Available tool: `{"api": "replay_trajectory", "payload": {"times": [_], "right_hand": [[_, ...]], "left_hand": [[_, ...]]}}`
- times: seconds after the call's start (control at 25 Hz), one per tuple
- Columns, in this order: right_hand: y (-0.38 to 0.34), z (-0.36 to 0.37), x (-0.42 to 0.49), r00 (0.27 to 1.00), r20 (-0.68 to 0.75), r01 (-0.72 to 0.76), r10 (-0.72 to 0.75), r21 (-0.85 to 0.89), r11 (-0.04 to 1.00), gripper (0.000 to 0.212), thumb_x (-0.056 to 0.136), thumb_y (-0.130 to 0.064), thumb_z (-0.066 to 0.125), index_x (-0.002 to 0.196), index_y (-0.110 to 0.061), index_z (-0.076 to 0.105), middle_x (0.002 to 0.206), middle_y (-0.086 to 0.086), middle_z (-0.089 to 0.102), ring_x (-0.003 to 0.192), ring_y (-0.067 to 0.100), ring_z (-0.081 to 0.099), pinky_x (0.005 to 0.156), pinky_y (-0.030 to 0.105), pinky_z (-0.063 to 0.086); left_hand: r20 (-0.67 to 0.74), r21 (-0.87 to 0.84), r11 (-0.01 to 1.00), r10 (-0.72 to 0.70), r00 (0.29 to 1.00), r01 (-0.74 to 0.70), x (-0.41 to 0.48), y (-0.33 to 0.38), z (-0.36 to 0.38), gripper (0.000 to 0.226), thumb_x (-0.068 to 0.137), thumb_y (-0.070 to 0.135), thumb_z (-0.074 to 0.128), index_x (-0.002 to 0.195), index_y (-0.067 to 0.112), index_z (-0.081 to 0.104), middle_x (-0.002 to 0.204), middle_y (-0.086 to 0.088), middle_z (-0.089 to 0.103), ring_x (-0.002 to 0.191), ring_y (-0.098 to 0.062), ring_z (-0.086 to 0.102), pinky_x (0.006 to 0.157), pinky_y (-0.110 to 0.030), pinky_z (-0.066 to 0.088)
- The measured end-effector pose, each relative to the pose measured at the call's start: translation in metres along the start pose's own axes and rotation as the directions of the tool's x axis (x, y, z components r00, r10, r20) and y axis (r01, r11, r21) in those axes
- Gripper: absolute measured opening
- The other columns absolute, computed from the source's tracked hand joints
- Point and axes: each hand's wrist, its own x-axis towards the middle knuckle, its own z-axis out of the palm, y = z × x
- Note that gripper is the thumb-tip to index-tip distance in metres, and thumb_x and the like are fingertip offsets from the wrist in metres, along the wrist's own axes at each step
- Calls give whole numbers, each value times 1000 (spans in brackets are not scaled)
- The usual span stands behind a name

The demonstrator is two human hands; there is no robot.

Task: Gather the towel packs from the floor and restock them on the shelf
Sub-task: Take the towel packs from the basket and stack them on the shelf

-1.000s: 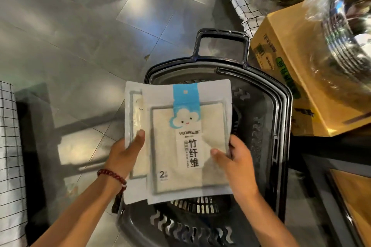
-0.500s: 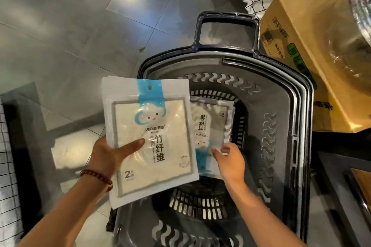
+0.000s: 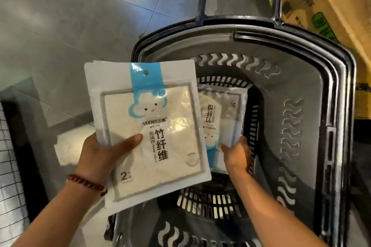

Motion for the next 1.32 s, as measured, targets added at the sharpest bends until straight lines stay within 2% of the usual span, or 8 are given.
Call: {"api": "replay_trajectory", "payload": {"times": [0.2, 0.36, 0.48, 0.6, 0.84, 1.0, 1.16, 1.32], "right_hand": [[-3, -32, -33, 975, -45, 219, -218, 28, 975, 15, 89, -11, 60, 97, 2, 59, 89, 14, 60, 87, 31, 61, 61, 25, 39], [-9, -79, -63, 920, -52, 390, -388, 50, 919, 27, 92, -6, 51, 118, -9, 59, 88, 5, 63, 81, 19, 58, 58, 17, 39], [-9, -114, -78, 878, -142, 476, -457, 164, 864, 23, 90, -11, 51, 110, -10, 60, 82, -4, 64, 77, 13, 62, 60, 9, 45], [-14, -147, -89, 880, -208, 473, -427, 315, 823, 18, 90, -6, 55, 104, -15, 61, 88, -4, 69, 86, 18, 66, 73, 25, 52], [-38, -175, -123, 908, -81, 353, -410, 674, 649, 30, 87, 7, 54, 102, -16, 63, 85, -12, 73, 78, 4, 68, 67, 18, 55], [-49, -146, -136, 897, 64, 321, -438, 587, 743, 23, 87, 3, 58, 102, -11, 65, 88, 1, 73, 83, 12, 69, 70, 27, 56], [-66, -120, -145, 872, 123, 361, -474, 493, 792, 19, 88, -2, 59, 102, -13, 65, 94, -4, 70, 89, 10, 66, 77, 25, 55], [-79, -114, -143, 862, 120, 390, -493, 466, 794, 24, 88, 0, 57, 98, -22, 62, 91, -14, 66, 84, -5, 62, 72, 9, 49]], "left_hand": [[-41, 44, 999, 14, 999, -12, 1, 1, 1, 40, 49, 8, 79, 86, 15, 65, 71, 6, 74, 65, -12, 71, 54, -27, 58], [-47, 169, 983, 75, 996, -66, -11, 8, 5, 24, 67, 5, 77, 79, 20, 62, 57, 14, 68, 59, -5, 67, 53, -21, 55], [-61, 227, 973, 62, 996, -47, -21, 12, 4, 24, 67, 14, 80, 81, 22, 63, 73, 8, 69, 72, -14, 66, 62, -29, 52], [-52, 262, 964, 69, 996, -53, -32, 15, 1, 22, 66, 15, 81, 79, 22, 64, 59, 13, 68, 60, -5, 67, 51, -21, 50], [-41, 272, 958, 106, 994, -91, -49, 23, 14, 13, 76, 21, 73, 75, 23, 61, 56, 12, 65, 49, 3, 63, 41, -12, 46], [-41, 171, 985, 26, 999, -18, -54, 27, 25, 23, 81, 43, 58, 80, 20, 60, 71, 2, 66, 69, -15, 63, 54, -23, 47], [17, -6, 999, -46, 999, 46, -54, 28, 22, 72, 40, 68, 73, 88, 15, 61, 75, -3, 72, 73, -20, 70, 61, -31, 57], [-86, 22, 999, -38, 996, 40, -43, 25, 16, 38, 65, 49, 61, 83, 16, 60, 79, -3, 67, 82, -26, 65, 61, -28, 51]]}}
